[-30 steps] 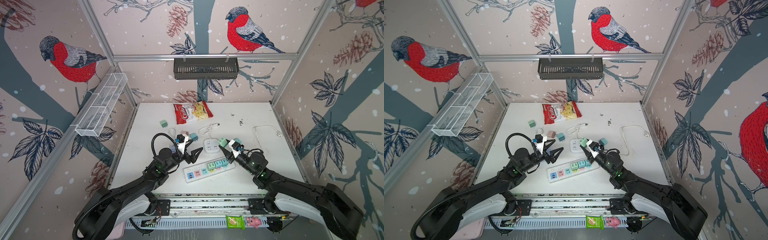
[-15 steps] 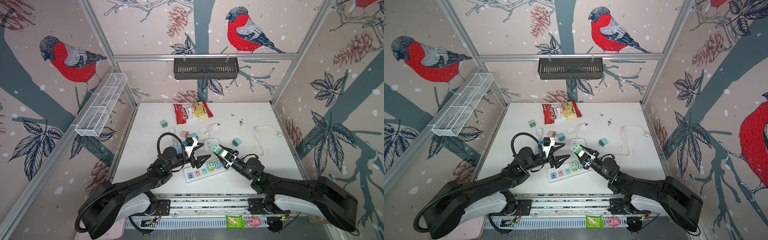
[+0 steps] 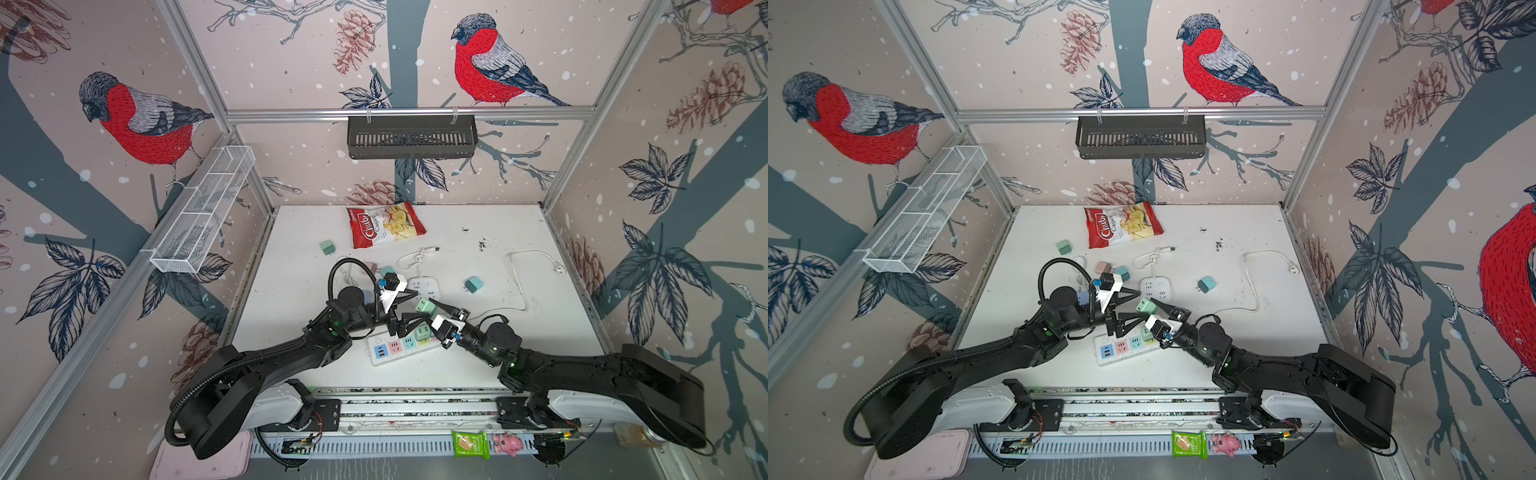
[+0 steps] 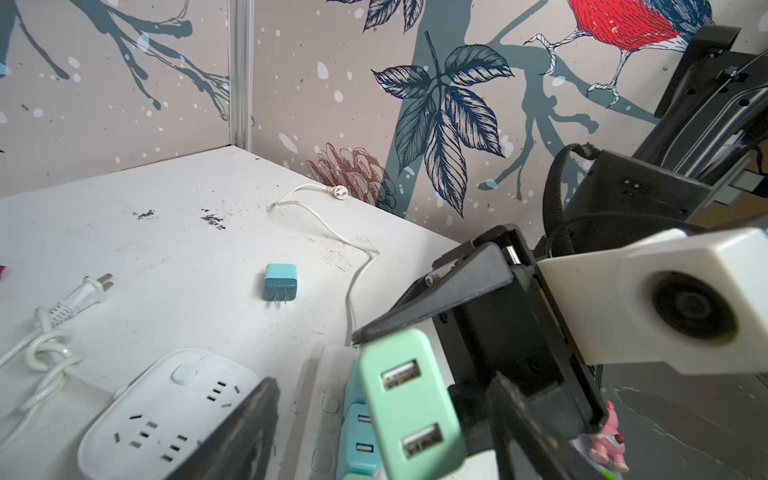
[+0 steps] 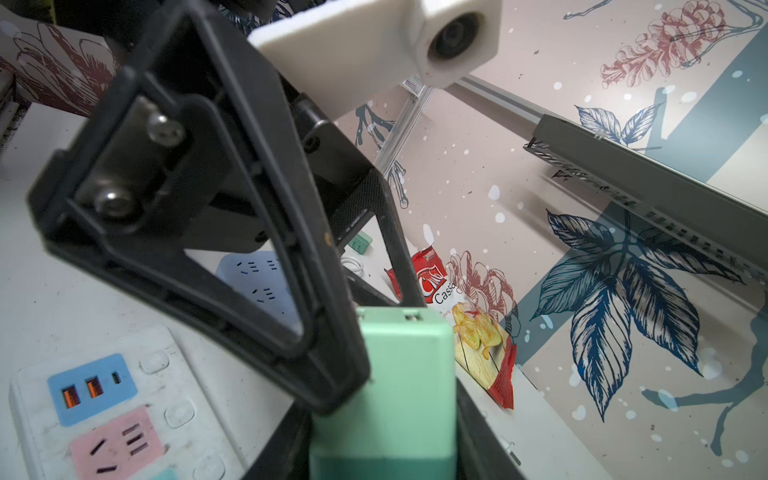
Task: Insert the plug
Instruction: 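Close the left gripper on the green adapter held by the right gripper, then open the right gripper and withdraw it while the left gripper carries the adapter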
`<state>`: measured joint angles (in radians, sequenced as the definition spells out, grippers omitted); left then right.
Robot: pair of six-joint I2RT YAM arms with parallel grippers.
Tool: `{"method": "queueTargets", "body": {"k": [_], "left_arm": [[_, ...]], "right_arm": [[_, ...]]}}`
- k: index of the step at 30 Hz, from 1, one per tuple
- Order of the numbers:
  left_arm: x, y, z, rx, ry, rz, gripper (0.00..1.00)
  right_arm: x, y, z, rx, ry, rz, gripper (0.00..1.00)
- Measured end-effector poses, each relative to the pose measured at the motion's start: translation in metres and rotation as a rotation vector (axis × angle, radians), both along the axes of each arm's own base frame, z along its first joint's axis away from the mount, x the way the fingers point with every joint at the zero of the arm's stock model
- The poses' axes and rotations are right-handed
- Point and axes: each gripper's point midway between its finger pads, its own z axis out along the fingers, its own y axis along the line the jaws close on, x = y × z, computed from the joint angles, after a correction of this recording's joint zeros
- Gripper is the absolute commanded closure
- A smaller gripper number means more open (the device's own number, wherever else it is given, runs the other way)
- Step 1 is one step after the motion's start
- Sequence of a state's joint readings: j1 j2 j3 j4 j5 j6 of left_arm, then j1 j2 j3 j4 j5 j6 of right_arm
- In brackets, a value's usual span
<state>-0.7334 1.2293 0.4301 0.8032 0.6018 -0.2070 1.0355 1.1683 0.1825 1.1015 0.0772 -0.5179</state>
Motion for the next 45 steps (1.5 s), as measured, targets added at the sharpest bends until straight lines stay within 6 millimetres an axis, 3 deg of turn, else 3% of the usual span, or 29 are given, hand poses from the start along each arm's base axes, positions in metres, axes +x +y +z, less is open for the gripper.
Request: {"method": "queueTargets", "body": {"k": [8, 18, 26, 28, 32, 34, 35, 36, 45], "left_arm": [[0.000, -0.007, -0.004, 0.012, 0.017, -0.030, 0.39], [-0.001, -0.014, -0.008, 0.027, 0.055, -0.063, 0.70], [0.002, -0.015, -0.014, 0.035, 0.108, -0.049, 0.81], [0.002, -0.015, -0.015, 0.039, 0.113, -0.047, 0.87], [0.003, -0.015, -0.018, 0.044, 0.119, -0.044, 1.00], [0.005, -0.015, -0.018, 0.045, 0.118, -0.037, 1.00], [0.005, -0.015, -0.018, 0.046, 0.118, -0.033, 1.00], [0.006, -0.015, -0.018, 0.047, 0.110, -0.030, 1.00], [0.025, 0.012, -0.010, 0.040, 0.069, 0.120, 1.00]], "right_arm": [[0.000, 0.001, 0.003, 0.004, -0.016, -0.013, 0.99], [0.005, -0.002, 0.002, -0.013, -0.033, -0.049, 0.98], [0.009, -0.002, -0.002, -0.041, -0.043, -0.081, 0.92], [0.009, -0.002, -0.004, -0.044, -0.041, -0.086, 0.85], [0.011, -0.002, -0.006, -0.050, -0.038, -0.099, 0.62], [0.011, -0.002, -0.007, -0.048, -0.038, -0.106, 0.47], [0.012, -0.003, -0.006, -0.045, -0.039, -0.110, 0.31], [0.011, -0.003, -0.005, -0.035, -0.039, -0.108, 0.02], [0.007, -0.008, 0.011, 0.043, -0.071, -0.108, 0.00]]}}
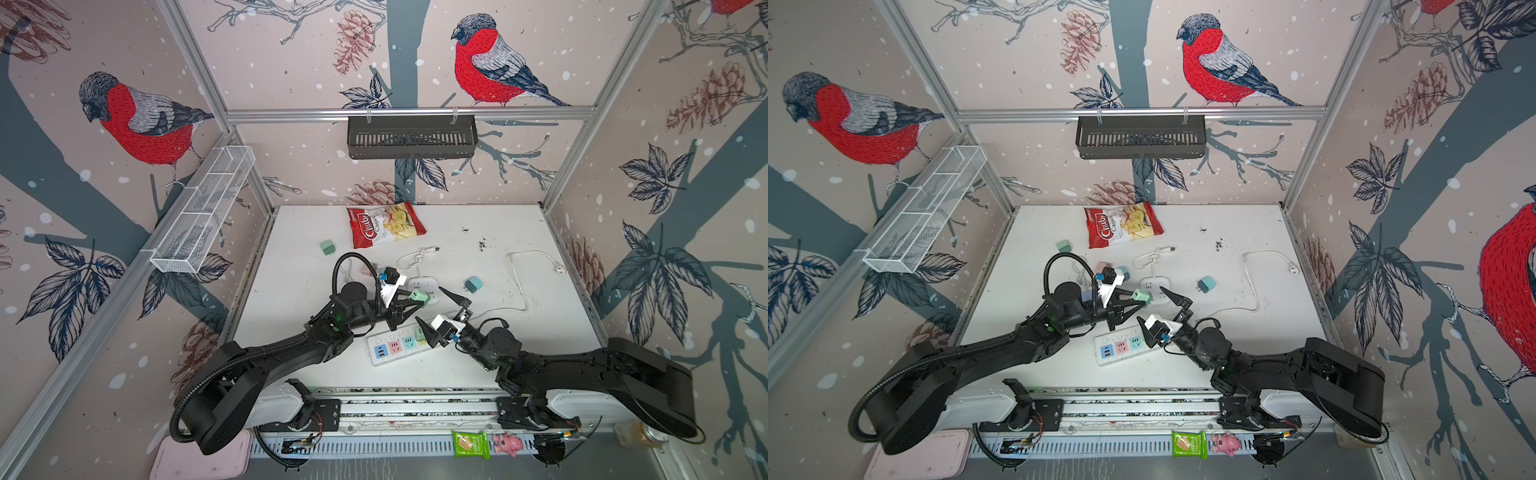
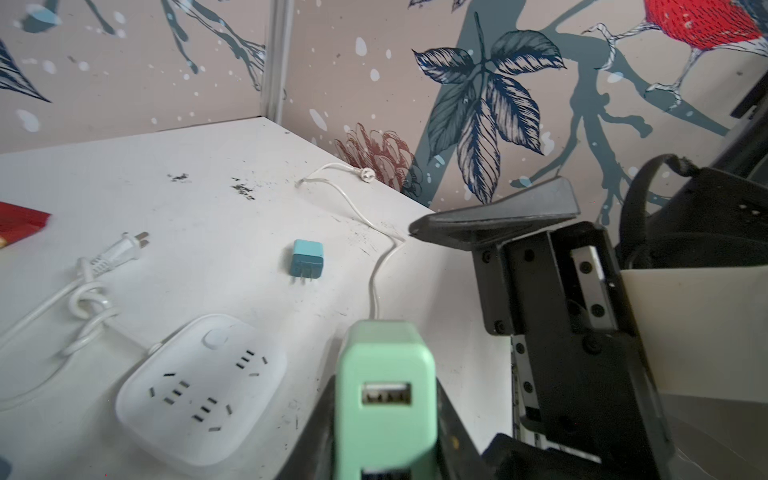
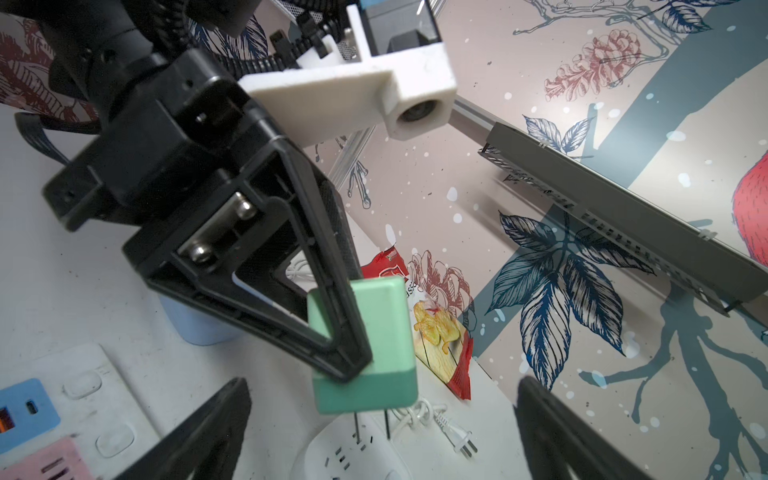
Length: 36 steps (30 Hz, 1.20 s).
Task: Insert the plug
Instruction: 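Open the right gripper and withdraw it while the left gripper carries the adapter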
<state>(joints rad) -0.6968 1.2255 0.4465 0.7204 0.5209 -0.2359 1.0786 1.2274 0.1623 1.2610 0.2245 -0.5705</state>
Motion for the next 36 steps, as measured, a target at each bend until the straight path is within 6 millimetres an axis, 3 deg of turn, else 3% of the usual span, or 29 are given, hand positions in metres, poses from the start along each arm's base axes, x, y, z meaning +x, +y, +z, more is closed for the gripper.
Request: {"method": "queueTargets", "body": {"k": [8, 16, 22, 25, 28, 36], "left_arm": [[0.022, 0.042, 0.007, 0.016, -0.079, 0.260, 1.00], [0.026, 0.064, 0.027, -0.007, -0.081, 0.379, 1.00], [0.033, 0.064, 0.090, -0.012, -0.073, 0.411, 1.00], [0.036, 0.062, 0.105, 0.094, -0.119, 0.393, 1.00], [0.029, 0.061, 0.093, 0.258, -0.187, 0.323, 1.00], [-0.001, 0.075, 0.000, 0.610, -0.270, 0.107, 1.00]], "right_arm": [[0.005, -0.015, 0.014, 0.089, 0.001, -0.047, 0.00], [0.032, -0.052, 0.027, 0.229, 0.045, -0.200, 0.00], [0.042, -0.075, 0.039, 0.356, 0.095, -0.238, 0.00], [0.050, -0.088, 0.047, 0.430, 0.134, -0.266, 0.00], [0.056, -0.104, 0.051, 0.504, 0.176, -0.296, 0.00], [0.050, -0.131, 0.059, 0.658, 0.236, -0.280, 0.00]]}}
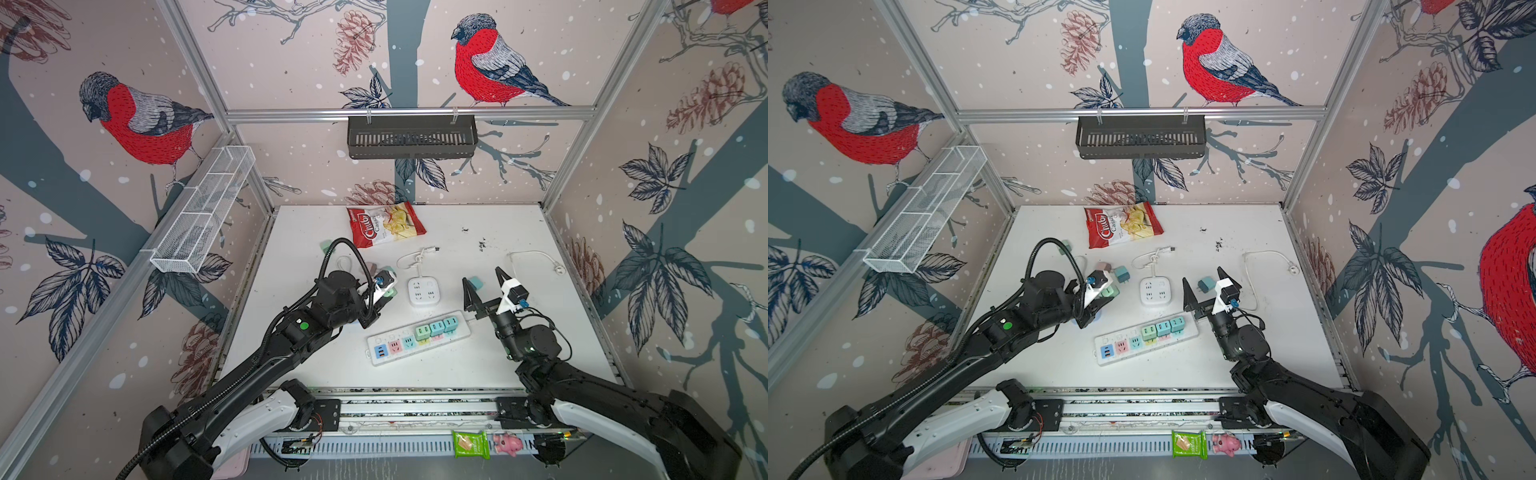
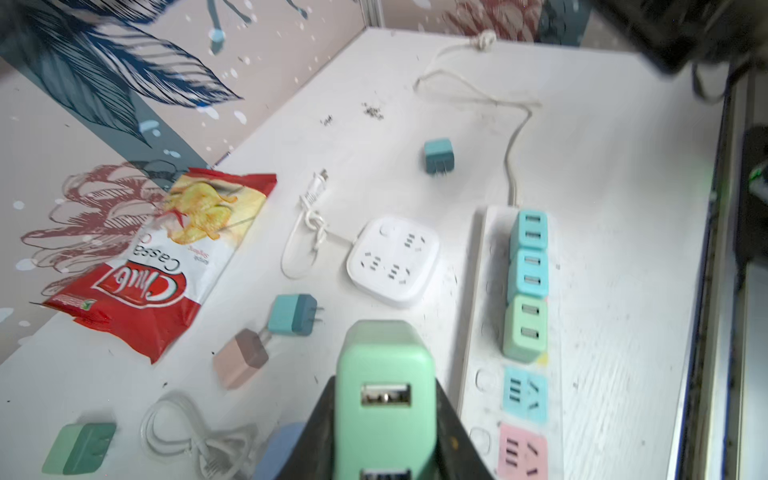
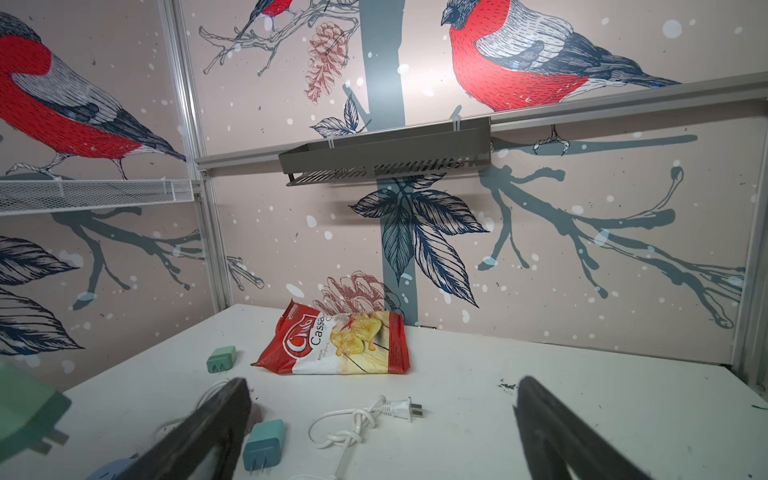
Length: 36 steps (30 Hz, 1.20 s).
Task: Insert the plug
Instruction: 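Open the right gripper and withdraw it while the left gripper carries the adapter, then move the green adapter over the next free socket with the left gripper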
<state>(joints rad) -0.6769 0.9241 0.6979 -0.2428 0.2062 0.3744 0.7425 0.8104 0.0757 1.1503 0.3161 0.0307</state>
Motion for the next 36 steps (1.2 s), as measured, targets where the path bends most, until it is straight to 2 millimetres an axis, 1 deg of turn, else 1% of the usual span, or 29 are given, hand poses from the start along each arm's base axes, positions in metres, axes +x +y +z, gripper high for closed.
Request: {"method": "queueTargets", "body": {"k": [3, 6, 8, 10, 12, 16, 22, 24, 27, 29, 32, 36], "left_arm": [[-0.005, -0.001, -0.026, 0.067, 0.034, -0.049, 1.00], [-0.008, -0.002, -0.047, 0.137, 0.071, -0.095, 1.00], [-0.011, -0.002, -0.061, 0.180, 0.098, -0.113, 1.00], [-0.016, -0.004, -0.069, 0.212, 0.116, -0.141, 1.00], [-0.020, -0.007, -0.072, 0.223, 0.119, -0.163, 1.00], [-0.029, -0.012, -0.074, 0.238, 0.119, -0.197, 1.00], [-0.047, -0.024, -0.079, 0.242, 0.139, -0.270, 1.00], [-0.048, -0.025, -0.080, 0.240, 0.149, -0.275, 1.00], [-0.049, -0.030, -0.076, 0.207, 0.141, -0.286, 1.00], [-0.051, -0.032, -0.079, 0.200, 0.139, -0.295, 1.00], [-0.052, -0.030, -0.087, 0.220, 0.151, -0.295, 1.00], [-0.052, -0.033, -0.085, 0.213, 0.142, -0.303, 1.00]], "right_arm": [[-0.006, -0.013, 0.005, 0.060, -0.014, -0.007, 0.00], [-0.007, -0.023, 0.007, 0.101, -0.011, -0.022, 0.00], [-0.005, -0.027, 0.006, 0.120, -0.003, -0.028, 0.00], [-0.002, -0.027, 0.002, 0.120, 0.015, -0.031, 0.00], [0.001, -0.026, -0.003, 0.115, 0.038, -0.026, 0.00], [0.004, -0.022, -0.008, 0.114, 0.065, -0.012, 0.00], [0.004, -0.022, -0.004, 0.137, 0.063, 0.001, 0.00], [0.003, -0.022, -0.002, 0.142, 0.058, 0.004, 0.00], [0.002, -0.022, 0.000, 0.146, 0.050, 0.010, 0.00], [0.002, -0.024, 0.000, 0.149, 0.050, 0.007, 0.00], [0.003, -0.024, -0.002, 0.143, 0.058, 0.004, 0.00], [0.006, -0.024, -0.007, 0.132, 0.073, -0.005, 0.00]]}}
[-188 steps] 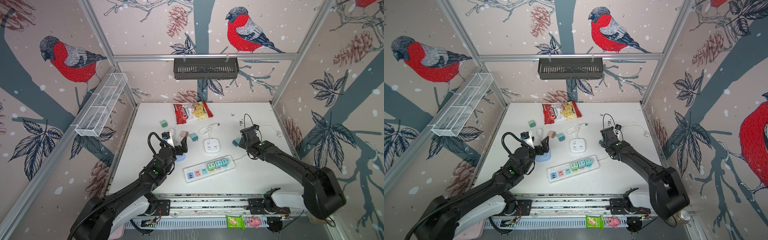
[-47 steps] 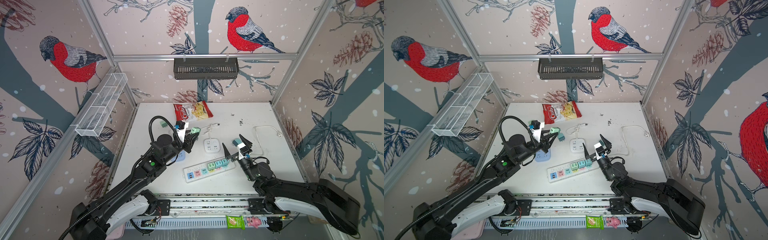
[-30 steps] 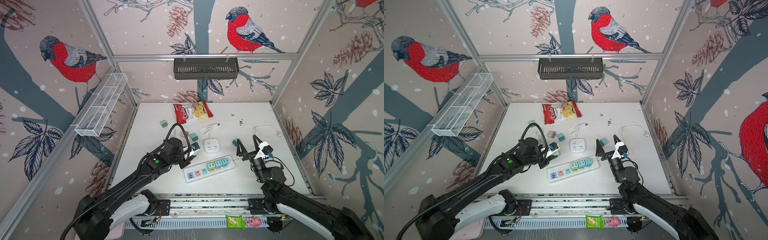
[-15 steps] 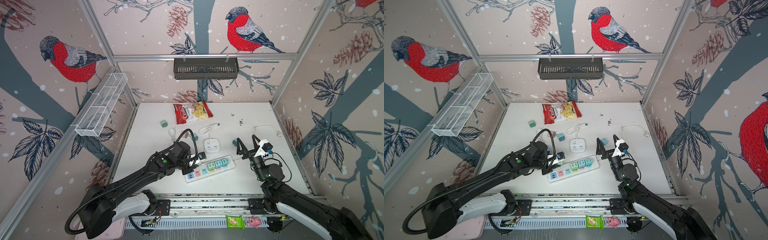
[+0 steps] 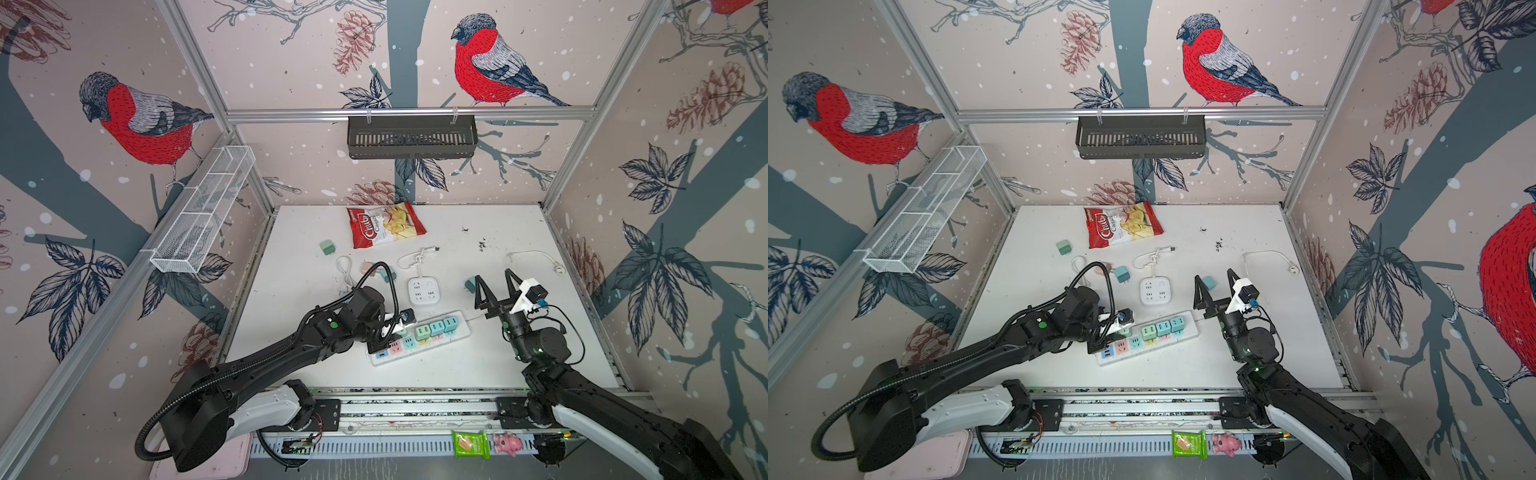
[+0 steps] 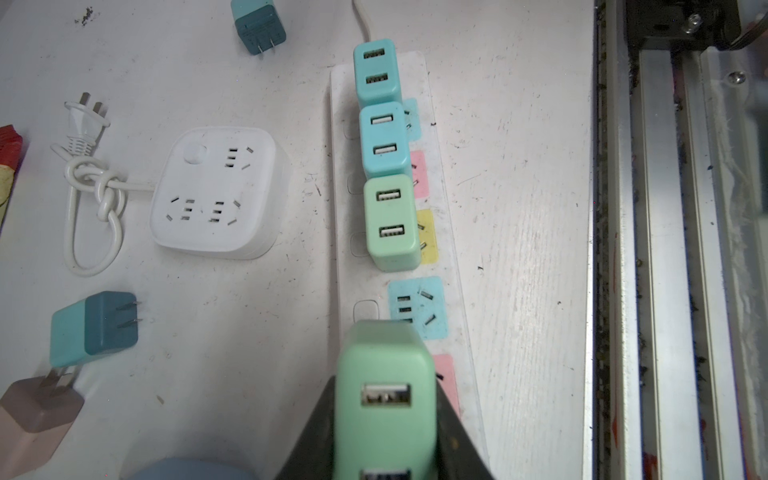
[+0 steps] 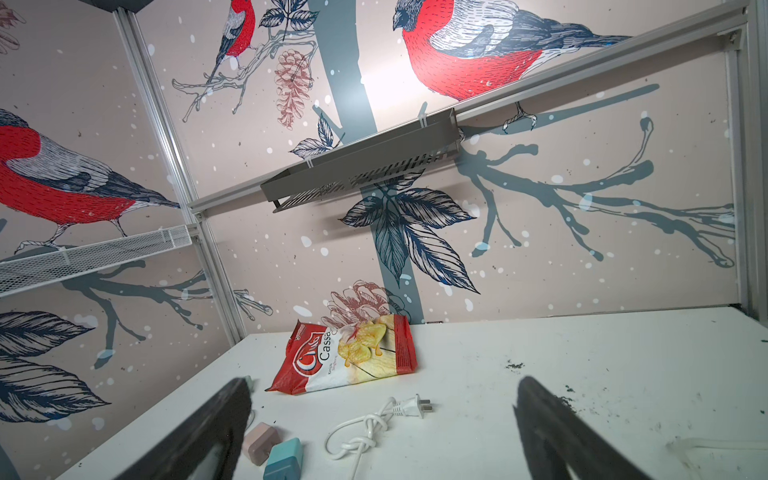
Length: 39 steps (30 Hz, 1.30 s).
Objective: Insert the plug
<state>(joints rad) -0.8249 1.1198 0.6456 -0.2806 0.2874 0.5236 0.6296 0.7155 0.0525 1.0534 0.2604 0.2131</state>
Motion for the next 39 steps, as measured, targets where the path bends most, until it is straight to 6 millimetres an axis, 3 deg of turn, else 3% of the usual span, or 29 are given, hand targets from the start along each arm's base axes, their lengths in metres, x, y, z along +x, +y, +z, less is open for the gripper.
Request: {"method": "queueTargets", "body": {"k": [7, 11, 20, 30, 39], "left_arm": [[-0.015, -0.006, -0.012, 0.017, 0.012, -0.049, 1.00], [-0.013, -0.005, -0.021, 0.047, 0.023, -0.037, 1.00], [-0.011, -0.008, -0.021, 0.035, 0.032, -0.026, 1.00], [-0.006, -0.019, -0.034, 0.069, 0.085, -0.033, 1.00], [0.002, -0.033, -0.040, 0.091, 0.130, -0.036, 1.00]], "right_arm": [[0.008, 0.001, -0.007, -0.005, 0.041, -0.008, 0.00], [0.010, 0.001, -0.010, -0.010, 0.055, -0.011, 0.00], [0.011, -0.004, -0.007, 0.015, 0.055, -0.024, 0.00], [0.018, -0.004, -0.015, 0.021, 0.094, -0.032, 0.00], [0.017, -0.009, -0.011, 0.052, 0.089, -0.039, 0.00]]}}
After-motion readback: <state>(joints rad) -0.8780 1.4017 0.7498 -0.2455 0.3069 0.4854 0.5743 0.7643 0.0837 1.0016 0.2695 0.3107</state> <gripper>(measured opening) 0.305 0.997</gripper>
